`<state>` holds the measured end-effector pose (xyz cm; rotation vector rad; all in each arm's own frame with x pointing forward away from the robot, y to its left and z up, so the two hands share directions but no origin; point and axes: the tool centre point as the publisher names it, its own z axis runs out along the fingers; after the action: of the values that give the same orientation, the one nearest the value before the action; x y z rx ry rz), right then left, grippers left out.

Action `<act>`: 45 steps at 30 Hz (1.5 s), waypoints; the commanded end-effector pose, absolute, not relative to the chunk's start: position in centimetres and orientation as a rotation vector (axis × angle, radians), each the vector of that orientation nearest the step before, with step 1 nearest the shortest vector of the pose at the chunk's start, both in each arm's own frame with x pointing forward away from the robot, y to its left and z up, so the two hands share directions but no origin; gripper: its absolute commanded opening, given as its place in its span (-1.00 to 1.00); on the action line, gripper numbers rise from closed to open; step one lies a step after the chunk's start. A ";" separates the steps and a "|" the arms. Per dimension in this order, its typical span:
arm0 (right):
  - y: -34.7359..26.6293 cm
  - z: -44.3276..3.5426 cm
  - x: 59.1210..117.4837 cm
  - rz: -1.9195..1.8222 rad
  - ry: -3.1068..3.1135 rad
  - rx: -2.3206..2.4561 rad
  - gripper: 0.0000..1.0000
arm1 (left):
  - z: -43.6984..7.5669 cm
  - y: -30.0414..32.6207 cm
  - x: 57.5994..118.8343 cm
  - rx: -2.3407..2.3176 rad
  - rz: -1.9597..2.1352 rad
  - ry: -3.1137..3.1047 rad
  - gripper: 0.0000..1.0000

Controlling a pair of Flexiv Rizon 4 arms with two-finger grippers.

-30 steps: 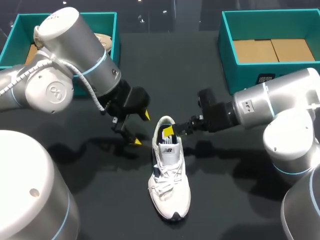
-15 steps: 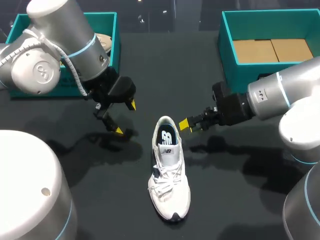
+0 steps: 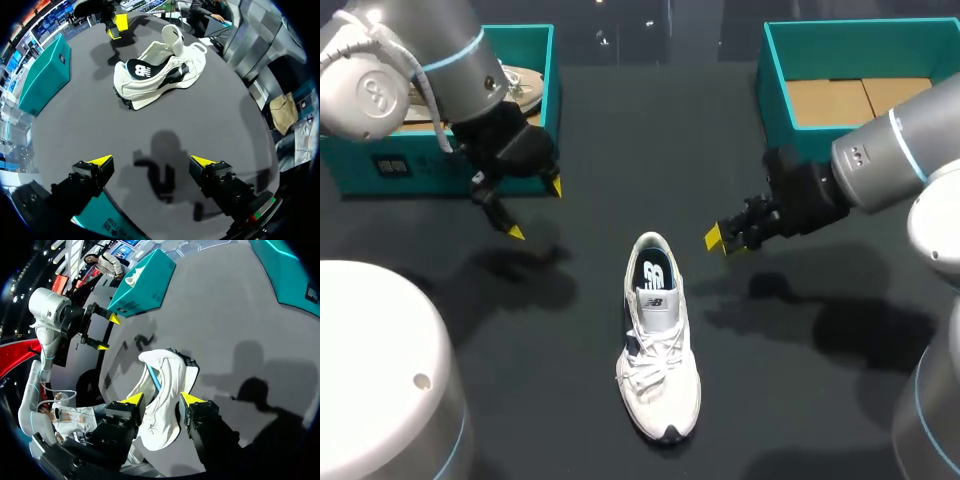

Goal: Take the shoe out of the shoebox, open the shoe tongue, remove and reinsert the insole, then place the shoe into the shoebox

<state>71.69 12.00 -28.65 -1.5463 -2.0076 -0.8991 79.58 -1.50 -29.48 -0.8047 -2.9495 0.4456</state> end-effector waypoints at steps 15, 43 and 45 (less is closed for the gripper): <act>11.4 -23.8 72.3 -0.258 -2.013 -1.905 -1.00 | -26.7 1.1 83.0 -0.872 0.444 -2.885 1.00; 20.8 -25.1 69.6 0.099 -2.154 -2.347 -1.00 | -25.5 6.2 87.8 -1.123 0.397 -2.825 1.00; 21.0 -25.3 69.5 0.114 -2.197 -2.328 -1.00 | -25.4 6.7 88.1 -1.144 0.396 -2.820 1.00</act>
<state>69.45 19.63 -24.78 -2.2181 -2.0587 -0.1633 87.64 6.19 -25.66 -1.1440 -2.8294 0.3859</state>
